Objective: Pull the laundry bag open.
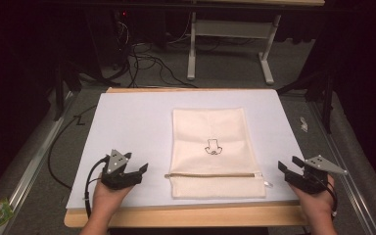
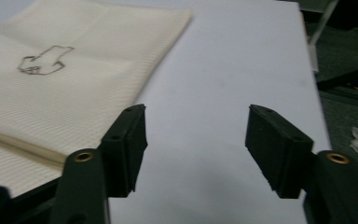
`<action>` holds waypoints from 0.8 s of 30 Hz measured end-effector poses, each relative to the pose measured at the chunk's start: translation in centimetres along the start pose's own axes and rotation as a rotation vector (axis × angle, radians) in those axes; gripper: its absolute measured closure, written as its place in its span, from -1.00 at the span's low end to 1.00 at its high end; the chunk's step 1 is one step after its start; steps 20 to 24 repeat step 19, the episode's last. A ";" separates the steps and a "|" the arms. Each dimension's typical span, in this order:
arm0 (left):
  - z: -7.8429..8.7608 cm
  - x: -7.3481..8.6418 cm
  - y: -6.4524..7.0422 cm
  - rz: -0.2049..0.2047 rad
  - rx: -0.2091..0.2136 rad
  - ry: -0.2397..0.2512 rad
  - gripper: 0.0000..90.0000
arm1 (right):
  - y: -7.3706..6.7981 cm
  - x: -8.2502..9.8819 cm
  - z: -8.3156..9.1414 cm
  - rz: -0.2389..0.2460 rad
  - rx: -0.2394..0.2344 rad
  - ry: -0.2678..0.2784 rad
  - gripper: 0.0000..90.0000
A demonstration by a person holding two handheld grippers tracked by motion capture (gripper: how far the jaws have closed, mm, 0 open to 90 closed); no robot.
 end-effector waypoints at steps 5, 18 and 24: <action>0.5 0.5 -2.6 0.086 -0.067 -0.008 -0.77 | 1.3 0.2 0.3 -0.014 0.032 0.025 -0.52; -0.1 0.7 -1.6 0.062 -0.045 -0.030 -0.79 | -0.4 -0.3 -0.2 0.032 0.008 0.020 -0.55; -0.1 0.7 -1.6 0.062 -0.045 -0.030 -0.79 | -0.3 -0.3 -0.2 0.036 0.007 0.021 -0.55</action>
Point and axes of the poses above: each handheld gripper's, and its own axes: z roughly backward along the jaws, x roughly out of its underside, y roughly to its right, the point moved 7 cm from there along -z, roughly forward along the jaws, and after that the axes turned 11 degrees about z, right-handed, at the moved point
